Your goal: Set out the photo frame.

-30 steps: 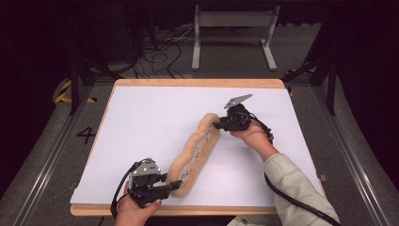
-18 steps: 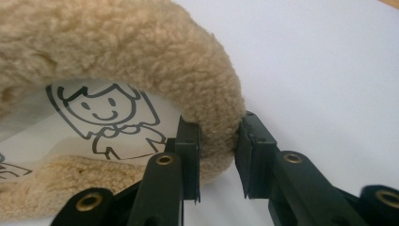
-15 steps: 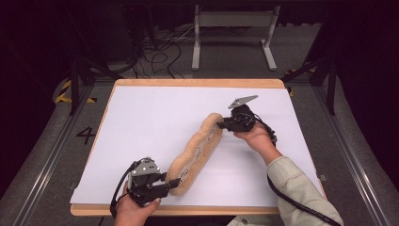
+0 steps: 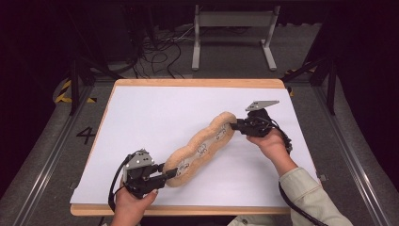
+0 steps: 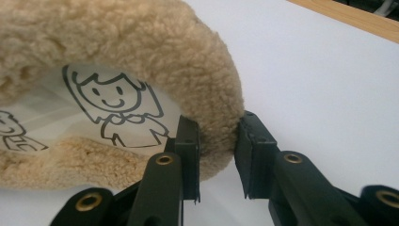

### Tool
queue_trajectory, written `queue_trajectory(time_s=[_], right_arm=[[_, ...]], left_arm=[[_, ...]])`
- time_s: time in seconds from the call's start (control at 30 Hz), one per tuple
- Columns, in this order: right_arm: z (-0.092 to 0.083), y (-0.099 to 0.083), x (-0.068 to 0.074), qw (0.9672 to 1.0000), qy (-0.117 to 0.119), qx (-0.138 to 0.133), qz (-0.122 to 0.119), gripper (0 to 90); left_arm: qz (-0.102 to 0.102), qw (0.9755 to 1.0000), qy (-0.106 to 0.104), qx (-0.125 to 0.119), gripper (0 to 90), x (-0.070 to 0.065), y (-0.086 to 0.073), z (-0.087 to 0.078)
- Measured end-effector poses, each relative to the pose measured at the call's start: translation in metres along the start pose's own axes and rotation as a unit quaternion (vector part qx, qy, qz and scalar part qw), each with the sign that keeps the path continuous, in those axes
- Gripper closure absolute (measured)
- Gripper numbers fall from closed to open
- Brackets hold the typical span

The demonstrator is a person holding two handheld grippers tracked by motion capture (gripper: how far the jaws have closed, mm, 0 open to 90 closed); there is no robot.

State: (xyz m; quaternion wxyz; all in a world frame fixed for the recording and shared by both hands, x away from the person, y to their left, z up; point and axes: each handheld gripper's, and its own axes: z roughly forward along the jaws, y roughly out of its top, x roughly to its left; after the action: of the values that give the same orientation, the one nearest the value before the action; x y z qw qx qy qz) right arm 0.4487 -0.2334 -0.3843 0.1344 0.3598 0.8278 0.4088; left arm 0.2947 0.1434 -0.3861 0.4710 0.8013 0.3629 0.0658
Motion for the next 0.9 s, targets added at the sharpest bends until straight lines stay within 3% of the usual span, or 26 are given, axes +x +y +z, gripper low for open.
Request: queue_trajectory(time_s=[0.33, 0.5, 0.9], right_arm=[[-0.024, -0.016, 0.002, 0.9990, -0.013, -0.026, 0.034, 72.6], [-0.035, -0.028, 0.001, 0.9971, -0.027, -0.038, 0.060, 72.6], [-0.052, -0.048, 0.004, 0.9935, -0.047, -0.053, 0.089, 72.3]], left_arm=[[0.002, 0.9999, 0.010, -0.013, 65.8, 0.016, 0.013, 0.004], [0.010, 0.9998, -0.006, -0.013, 65.4, 0.028, 0.021, 0.015], [0.031, 0.9994, -0.011, -0.015, 64.3, 0.050, 0.034, 0.035]])
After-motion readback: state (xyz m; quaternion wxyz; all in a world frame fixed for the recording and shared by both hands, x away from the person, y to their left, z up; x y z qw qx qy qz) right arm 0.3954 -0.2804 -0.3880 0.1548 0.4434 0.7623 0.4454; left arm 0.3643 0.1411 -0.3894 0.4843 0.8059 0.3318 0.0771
